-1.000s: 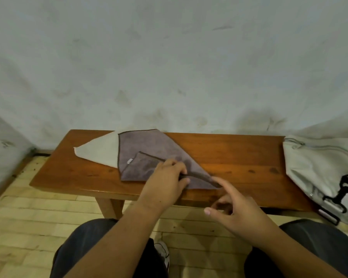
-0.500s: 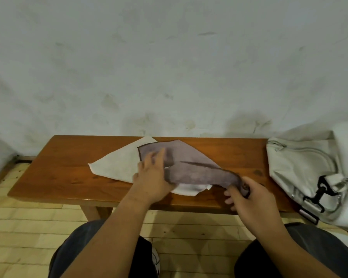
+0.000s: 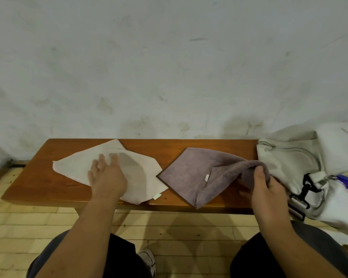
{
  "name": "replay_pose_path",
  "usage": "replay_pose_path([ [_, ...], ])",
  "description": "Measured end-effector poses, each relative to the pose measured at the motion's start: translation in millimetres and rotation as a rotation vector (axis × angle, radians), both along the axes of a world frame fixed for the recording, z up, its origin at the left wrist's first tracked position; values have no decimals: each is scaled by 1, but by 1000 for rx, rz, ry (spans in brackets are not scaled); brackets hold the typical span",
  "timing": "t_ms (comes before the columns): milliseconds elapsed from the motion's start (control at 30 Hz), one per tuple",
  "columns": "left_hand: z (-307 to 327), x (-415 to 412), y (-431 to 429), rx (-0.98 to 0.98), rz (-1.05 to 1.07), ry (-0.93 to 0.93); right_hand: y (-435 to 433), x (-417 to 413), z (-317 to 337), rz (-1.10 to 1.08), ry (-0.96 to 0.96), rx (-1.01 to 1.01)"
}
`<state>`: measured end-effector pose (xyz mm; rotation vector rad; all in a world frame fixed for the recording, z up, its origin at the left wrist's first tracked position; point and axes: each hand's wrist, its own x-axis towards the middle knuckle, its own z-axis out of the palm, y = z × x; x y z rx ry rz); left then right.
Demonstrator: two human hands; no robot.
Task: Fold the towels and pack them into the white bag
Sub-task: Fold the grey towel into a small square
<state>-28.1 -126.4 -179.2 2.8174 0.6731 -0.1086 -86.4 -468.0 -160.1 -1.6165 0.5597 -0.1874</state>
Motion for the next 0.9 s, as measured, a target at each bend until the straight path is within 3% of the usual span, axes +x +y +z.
replay_pose_path([
  [100,14,-10,-36,-266,-313,-257,0,1,-3,85,7,-46],
  [233,23,-42,-101,-501,-691,-46,6,0,-3,239,-24,-36],
  [367,7,-52,-137,-593,-809,-9,15,-5,-4,512,-76,-148],
  [500,13,-41,-144,-1015,-694,-5,17,-9,-10,628,-162,-374],
  [700,4,-34,-141,-823,-752,-144,10,-11,0,619,-255,-377],
  [900,29,-30,-131,-828,-715,-284,-4,-11,2,339,-310,-486],
])
